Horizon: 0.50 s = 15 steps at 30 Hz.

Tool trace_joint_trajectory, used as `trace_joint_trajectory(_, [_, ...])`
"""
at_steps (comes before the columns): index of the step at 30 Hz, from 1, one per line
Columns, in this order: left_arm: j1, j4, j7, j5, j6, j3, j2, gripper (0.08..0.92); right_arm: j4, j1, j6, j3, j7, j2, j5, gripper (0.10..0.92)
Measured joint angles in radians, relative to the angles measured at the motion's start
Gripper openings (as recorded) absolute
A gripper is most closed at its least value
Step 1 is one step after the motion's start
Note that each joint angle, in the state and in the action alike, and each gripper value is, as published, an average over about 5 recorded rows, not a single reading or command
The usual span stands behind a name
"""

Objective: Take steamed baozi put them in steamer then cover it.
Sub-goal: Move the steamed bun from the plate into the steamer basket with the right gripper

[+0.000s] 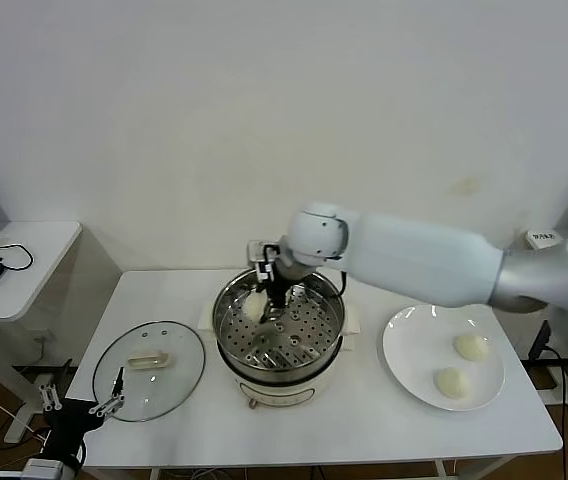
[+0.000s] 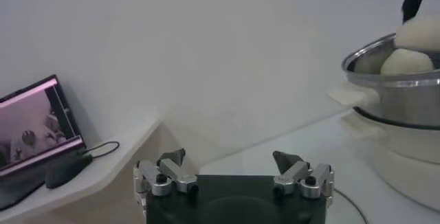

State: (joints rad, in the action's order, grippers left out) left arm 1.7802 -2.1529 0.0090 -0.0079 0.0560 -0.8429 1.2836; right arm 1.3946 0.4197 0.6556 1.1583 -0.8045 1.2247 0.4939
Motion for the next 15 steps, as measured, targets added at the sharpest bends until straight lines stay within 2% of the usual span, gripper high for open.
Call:
trace_joint_trajectory(10, [0.001,0.0,0.0,-0.004,-0.002,-0.004,-0.002,0.823,-0.064,-0.032,0.008,0.01,0.01,0.065,-0.018,0.646])
trace_joint_trajectory(15, [0.0,0.001,0.0,-0.005,-0.002,-0.004,-0.004,0.823,-0.067,-0.025,0.005,0.01,-0.008,0.066,-0.036,0.755])
